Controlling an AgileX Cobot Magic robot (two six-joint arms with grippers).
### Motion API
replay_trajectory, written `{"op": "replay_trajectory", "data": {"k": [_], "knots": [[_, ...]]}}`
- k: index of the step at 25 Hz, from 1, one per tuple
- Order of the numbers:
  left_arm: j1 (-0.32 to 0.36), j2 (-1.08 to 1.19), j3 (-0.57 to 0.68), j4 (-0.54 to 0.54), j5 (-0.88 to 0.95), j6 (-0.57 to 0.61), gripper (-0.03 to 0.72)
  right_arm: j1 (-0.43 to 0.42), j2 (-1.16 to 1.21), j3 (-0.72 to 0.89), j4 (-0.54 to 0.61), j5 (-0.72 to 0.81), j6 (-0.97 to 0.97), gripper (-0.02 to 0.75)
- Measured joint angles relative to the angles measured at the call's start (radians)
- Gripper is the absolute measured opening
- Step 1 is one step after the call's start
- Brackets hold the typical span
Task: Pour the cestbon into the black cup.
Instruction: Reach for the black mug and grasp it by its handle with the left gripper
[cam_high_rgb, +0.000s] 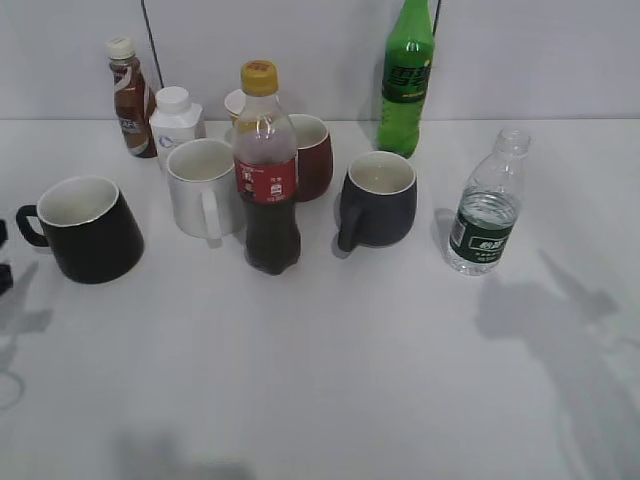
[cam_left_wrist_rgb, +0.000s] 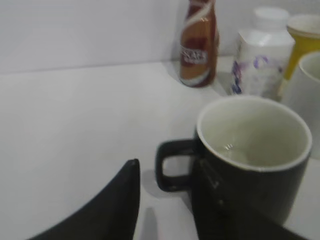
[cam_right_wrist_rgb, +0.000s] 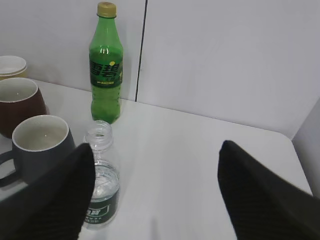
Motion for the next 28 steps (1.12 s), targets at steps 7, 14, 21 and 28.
{"op": "replay_trajectory", "data": {"k": [7, 14, 21, 28], "knots": [[0.001, 0.257, -0.023, 0.024, -0.143, 0.033, 0.35, 0.0, 0.003, 0.001, 0.0, -0.013, 0.005, 0.589], [0.001, 0.339, -0.113, 0.03, -0.152, 0.044, 0.358, 0.0, 0.003, 0.001, 0.0, -0.012, 0.005, 0.589], [0.014, 0.399, -0.166, 0.036, -0.157, 0.054, 0.358, 0.0, 0.003, 0.001, 0.0, -0.01, 0.006, 0.589], [0.052, 0.422, -0.232, 0.116, -0.158, 0.058, 0.358, 0.0, 0.003, 0.001, 0.0, -0.007, 0.007, 0.589]]}}
